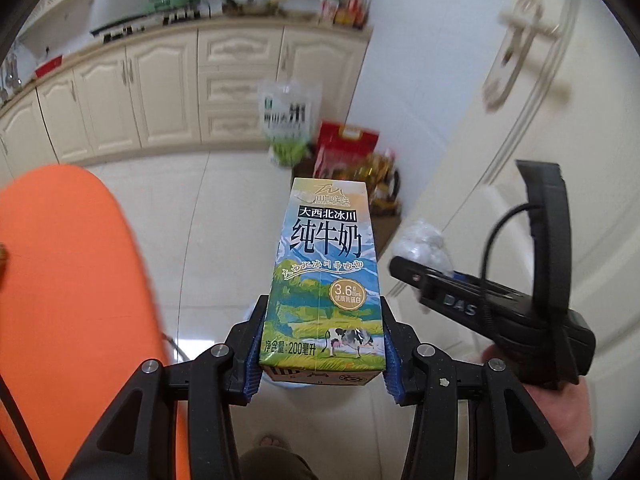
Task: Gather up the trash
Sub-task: 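Carry both items to the blue bin and open both grippers over it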
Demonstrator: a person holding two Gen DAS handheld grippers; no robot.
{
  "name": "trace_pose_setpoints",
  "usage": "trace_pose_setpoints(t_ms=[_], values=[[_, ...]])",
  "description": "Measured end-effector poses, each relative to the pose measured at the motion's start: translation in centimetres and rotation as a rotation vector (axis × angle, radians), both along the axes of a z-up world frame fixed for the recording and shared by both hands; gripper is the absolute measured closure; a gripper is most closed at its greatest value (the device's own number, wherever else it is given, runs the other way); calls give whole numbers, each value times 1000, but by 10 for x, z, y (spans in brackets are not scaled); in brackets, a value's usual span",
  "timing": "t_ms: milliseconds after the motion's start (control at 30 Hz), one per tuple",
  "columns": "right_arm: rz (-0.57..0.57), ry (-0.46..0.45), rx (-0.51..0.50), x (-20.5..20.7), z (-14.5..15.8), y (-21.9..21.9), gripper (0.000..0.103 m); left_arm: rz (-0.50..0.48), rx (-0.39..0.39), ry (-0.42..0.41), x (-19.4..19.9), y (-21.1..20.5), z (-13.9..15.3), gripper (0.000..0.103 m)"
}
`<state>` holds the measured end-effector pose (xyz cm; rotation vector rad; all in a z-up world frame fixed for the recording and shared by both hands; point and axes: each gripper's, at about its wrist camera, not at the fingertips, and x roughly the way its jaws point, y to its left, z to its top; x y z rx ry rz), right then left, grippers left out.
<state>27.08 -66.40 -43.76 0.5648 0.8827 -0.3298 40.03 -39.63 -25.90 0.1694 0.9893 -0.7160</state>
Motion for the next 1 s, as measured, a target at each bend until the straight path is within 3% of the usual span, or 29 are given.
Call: trace_pose_setpoints(t_ms=[200,400,500,533,567,633,667,733,767,1000], values=[[-7,67,115,26,-73,-36,66,-9,102,81,50,-62,-61,59],[-5,93,204,47,-116,-56,65,4,164,149,101,-142,-97,58],[-15,95,236,53,-131,-63,61,0,200,163,121,-162,-115,56],[-18,98,247,56,-135,-64,57,4,217,167,129,-171,-121,54],[-30,104,259,58,-140,-68,47,6,224,168,128,-171,-124,45],[-50,102,269,57,-146,-74,36,21,241,165,131,-175,-127,27],[-58,100,271,56,-147,-75,33,28,248,159,132,-179,-131,23],[-76,99,274,53,-150,-79,28,39,266,138,136,-188,-134,20],[-88,100,273,50,-150,-81,19,43,277,130,130,-188,-135,15],[-153,100,242,30,-136,-84,0,47,305,66,101,-201,-130,13]])
